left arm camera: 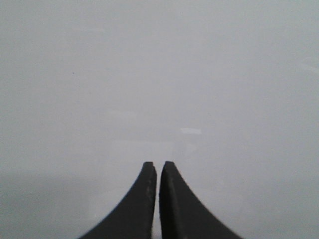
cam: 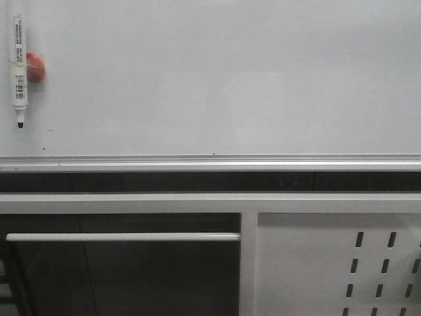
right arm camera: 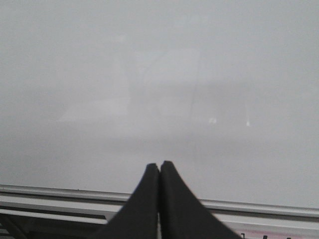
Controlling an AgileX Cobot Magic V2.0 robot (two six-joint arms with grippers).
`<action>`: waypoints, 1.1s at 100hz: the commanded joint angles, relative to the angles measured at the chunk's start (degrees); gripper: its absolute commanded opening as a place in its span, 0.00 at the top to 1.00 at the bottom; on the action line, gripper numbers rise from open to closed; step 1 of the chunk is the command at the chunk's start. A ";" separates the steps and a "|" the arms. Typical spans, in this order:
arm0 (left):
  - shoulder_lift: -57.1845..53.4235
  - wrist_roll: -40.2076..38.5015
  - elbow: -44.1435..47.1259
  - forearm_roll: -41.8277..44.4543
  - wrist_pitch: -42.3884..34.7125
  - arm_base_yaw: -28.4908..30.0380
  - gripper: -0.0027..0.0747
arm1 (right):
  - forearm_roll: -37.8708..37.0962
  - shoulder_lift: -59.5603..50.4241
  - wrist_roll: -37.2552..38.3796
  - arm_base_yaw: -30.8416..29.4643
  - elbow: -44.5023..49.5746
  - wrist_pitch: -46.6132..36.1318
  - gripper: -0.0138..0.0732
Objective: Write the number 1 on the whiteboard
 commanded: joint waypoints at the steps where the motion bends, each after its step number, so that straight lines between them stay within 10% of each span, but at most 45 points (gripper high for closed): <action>1: 1.19 0.24 -1.94 -2.59 -3.10 -0.43 0.99 | 0.74 2.14 -0.82 0.00 -3.60 -3.01 0.93; 39: 1.28 7.75 10.97 -10.30 -3.82 -0.43 0.42 | 1.11 2.12 -0.82 0.00 -3.87 -3.19 0.93; 81: 1.88 16.26 23.86 -12.68 -17.42 -0.88 0.42 | 1.60 2.12 -0.82 0.00 -3.87 -3.10 0.93; 110: 8.14 16.53 27.16 -10.37 -29.39 -11.98 0.42 | 1.60 2.12 -0.82 0.00 -3.87 -3.10 0.93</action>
